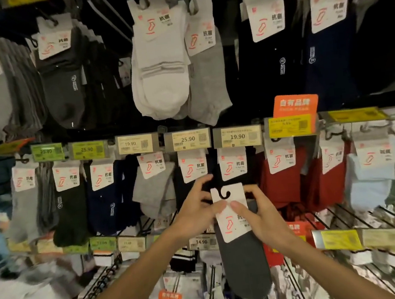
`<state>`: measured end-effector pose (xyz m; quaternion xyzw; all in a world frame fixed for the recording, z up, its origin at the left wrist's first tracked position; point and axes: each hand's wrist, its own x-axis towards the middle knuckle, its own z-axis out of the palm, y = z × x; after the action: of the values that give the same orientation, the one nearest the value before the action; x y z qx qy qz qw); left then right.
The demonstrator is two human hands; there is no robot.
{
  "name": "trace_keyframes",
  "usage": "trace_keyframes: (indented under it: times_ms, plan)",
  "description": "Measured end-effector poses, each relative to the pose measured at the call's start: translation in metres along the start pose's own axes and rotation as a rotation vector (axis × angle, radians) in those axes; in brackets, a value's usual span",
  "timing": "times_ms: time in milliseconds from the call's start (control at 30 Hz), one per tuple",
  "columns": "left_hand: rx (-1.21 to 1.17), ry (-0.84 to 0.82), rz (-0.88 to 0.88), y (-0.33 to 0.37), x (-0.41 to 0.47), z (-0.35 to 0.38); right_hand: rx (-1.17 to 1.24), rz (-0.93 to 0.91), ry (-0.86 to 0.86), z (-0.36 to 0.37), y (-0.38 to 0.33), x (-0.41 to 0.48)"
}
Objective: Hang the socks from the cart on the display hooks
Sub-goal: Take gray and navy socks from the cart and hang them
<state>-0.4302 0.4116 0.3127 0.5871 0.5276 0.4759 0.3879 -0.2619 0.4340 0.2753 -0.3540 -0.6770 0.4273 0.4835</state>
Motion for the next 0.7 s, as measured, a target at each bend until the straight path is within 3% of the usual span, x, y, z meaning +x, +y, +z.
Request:
trace_keyframes:
  times_ms: [200, 333, 700]
  plan:
    - [-0.008, 0.243, 0.123, 0.009, 0.021, -0.024, 0.008, -0.049, 0.0, 0.01, -0.011, 0.025]
    - [0.059, 0.335, 0.347, 0.015, 0.025, -0.036, 0.028, -0.101, 0.01, 0.022, -0.023, 0.043]
    - [0.188, 0.329, 0.561, 0.028, 0.045, -0.056, 0.093, -0.183, 0.102, 0.053, -0.047, 0.081]
